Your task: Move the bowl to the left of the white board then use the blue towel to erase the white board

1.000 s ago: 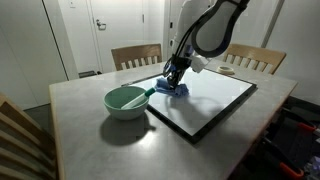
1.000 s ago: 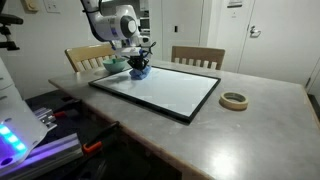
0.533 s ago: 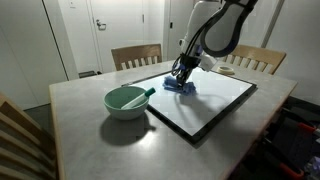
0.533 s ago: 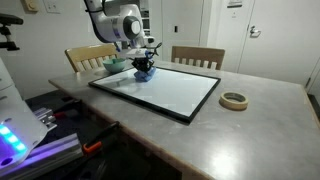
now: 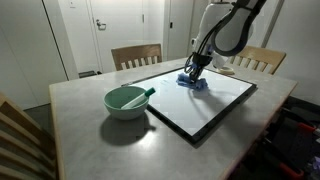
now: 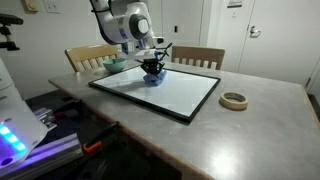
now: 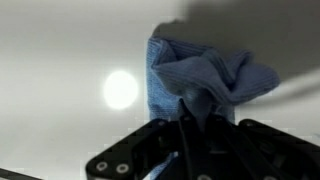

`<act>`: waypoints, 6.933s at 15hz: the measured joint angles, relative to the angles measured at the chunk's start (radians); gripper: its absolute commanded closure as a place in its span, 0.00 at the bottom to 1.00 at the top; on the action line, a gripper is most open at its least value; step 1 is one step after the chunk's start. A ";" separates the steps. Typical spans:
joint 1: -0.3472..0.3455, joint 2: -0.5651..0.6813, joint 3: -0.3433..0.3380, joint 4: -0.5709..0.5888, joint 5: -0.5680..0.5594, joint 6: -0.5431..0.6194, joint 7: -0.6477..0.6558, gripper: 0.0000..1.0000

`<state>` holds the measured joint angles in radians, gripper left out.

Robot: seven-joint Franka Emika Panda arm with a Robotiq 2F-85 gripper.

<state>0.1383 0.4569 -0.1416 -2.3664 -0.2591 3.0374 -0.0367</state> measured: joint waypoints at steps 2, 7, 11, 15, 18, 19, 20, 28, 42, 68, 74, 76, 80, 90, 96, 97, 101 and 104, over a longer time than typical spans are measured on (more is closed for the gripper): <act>0.030 -0.001 -0.066 -0.011 -0.021 0.004 0.004 0.98; 0.051 -0.002 -0.104 -0.019 -0.028 0.009 0.003 0.98; 0.033 -0.006 -0.072 -0.019 -0.027 0.006 -0.021 0.98; -0.007 -0.009 0.032 -0.003 -0.023 -0.017 -0.052 0.98; -0.024 -0.007 0.095 0.021 -0.021 -0.061 -0.070 0.98; -0.031 -0.005 0.116 0.032 -0.019 -0.078 -0.078 0.98; -0.037 -0.002 0.133 0.041 -0.018 -0.094 -0.087 0.98; -0.048 0.045 0.254 0.159 -0.007 -0.229 -0.201 0.98; -0.011 0.061 0.148 0.212 -0.036 -0.313 -0.142 0.98; 0.061 0.096 0.087 0.269 -0.225 -0.324 -0.066 0.98; 0.056 0.136 0.166 0.351 -0.195 -0.370 -0.158 0.98; 0.052 0.149 0.195 0.375 -0.173 -0.380 -0.197 0.98; 0.040 0.160 0.239 0.404 -0.120 -0.427 -0.267 0.98; 0.051 0.149 0.204 0.390 -0.118 -0.443 -0.187 0.98; 0.077 0.115 0.053 0.320 -0.240 -0.437 -0.005 0.98; 0.081 0.111 0.027 0.307 -0.269 -0.437 0.026 0.98; 0.104 0.104 -0.055 0.270 -0.413 -0.436 0.166 0.98; 0.108 0.103 -0.061 0.260 -0.498 -0.439 0.240 0.98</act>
<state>0.2463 0.5602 -0.2029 -2.1060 -0.7572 2.5987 0.2032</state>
